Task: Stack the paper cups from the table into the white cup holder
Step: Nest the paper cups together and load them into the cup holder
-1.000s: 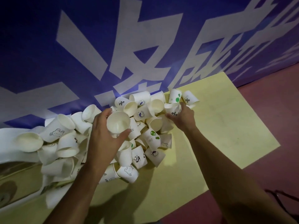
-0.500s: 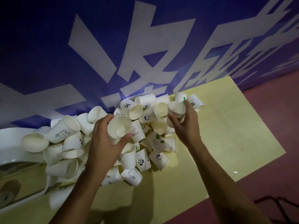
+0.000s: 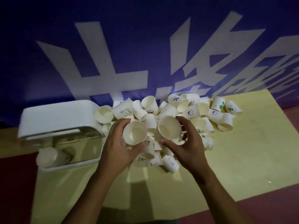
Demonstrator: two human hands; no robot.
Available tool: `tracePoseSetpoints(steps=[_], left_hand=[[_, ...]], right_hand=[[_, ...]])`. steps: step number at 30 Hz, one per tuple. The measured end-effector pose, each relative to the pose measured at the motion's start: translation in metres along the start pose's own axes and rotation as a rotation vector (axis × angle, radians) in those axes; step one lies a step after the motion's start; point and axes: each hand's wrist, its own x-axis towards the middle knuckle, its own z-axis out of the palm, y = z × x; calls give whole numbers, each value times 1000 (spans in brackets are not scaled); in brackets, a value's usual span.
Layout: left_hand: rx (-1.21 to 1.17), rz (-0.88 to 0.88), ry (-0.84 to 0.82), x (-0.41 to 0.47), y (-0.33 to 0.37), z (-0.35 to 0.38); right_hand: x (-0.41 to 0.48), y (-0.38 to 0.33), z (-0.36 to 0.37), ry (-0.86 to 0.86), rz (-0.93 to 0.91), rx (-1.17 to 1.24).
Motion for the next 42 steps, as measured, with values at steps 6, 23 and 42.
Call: tracePoseSetpoints(steps=[6, 23, 42], left_hand=[[-42, -69, 59, -46, -53, -97], [140, -163, 213, -82, -201, -251], [394, -308, -102, -40, -257, -224]], right_hand=[[-36, -53, 94, -111, -40, 30], [-94, -131, 273, -202, 15, -45], [-93, -127, 297, -201, 77, -58]])
